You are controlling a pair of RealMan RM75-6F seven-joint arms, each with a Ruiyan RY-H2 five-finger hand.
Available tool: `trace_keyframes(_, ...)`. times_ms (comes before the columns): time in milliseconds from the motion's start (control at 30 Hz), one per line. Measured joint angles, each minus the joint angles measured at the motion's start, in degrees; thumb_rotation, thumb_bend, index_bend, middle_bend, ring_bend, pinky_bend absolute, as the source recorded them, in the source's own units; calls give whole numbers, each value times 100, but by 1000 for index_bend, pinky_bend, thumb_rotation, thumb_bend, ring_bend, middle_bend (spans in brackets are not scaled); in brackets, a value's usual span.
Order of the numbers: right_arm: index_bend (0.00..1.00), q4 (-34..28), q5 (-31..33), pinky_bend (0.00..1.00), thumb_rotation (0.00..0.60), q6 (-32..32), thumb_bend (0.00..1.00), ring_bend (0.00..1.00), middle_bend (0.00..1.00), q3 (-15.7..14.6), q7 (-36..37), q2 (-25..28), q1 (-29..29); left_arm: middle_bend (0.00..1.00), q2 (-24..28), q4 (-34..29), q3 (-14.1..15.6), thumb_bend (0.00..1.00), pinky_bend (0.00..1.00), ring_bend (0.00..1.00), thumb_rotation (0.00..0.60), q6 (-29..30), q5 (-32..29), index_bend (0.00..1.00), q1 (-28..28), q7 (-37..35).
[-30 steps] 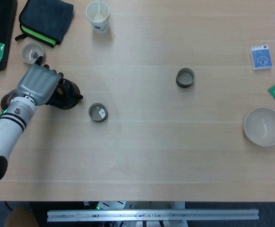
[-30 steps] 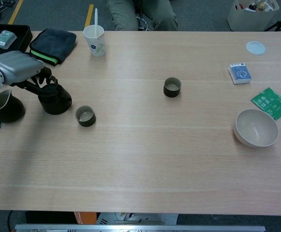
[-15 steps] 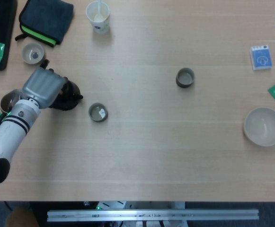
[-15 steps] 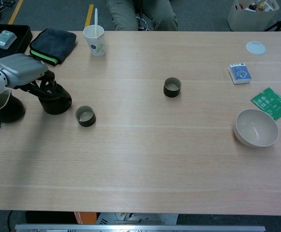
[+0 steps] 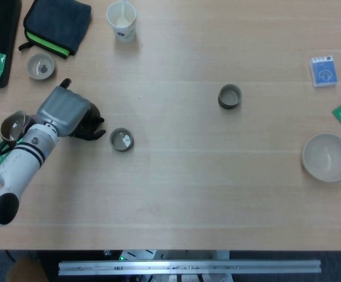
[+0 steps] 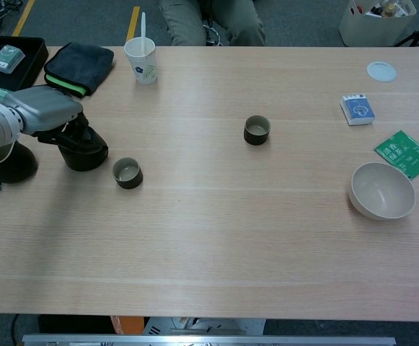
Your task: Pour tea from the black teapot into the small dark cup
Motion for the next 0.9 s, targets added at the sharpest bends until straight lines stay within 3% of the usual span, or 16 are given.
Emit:
trace_keyframes(200, 263, 2, 5, 309, 600, -3, 210, 206, 296, 5, 4, 6, 0, 669, -16, 3, 44, 199, 107, 507, 109, -3, 18, 575, -6, -20)
trace_keyframes(533, 263, -31, -20, 309, 600, -21, 210, 206, 296, -1, -1, 26, 13, 566, 1, -25, 49, 199, 107, 440, 114, 307, 267, 472, 199, -228)
trace_keyframes(900, 263, -65, -33, 309, 600, -26, 210, 206, 296, -6, -37, 30, 16, 550, 77, 0, 86, 199, 107, 430, 112, 390, 596, 456, 528, -622)
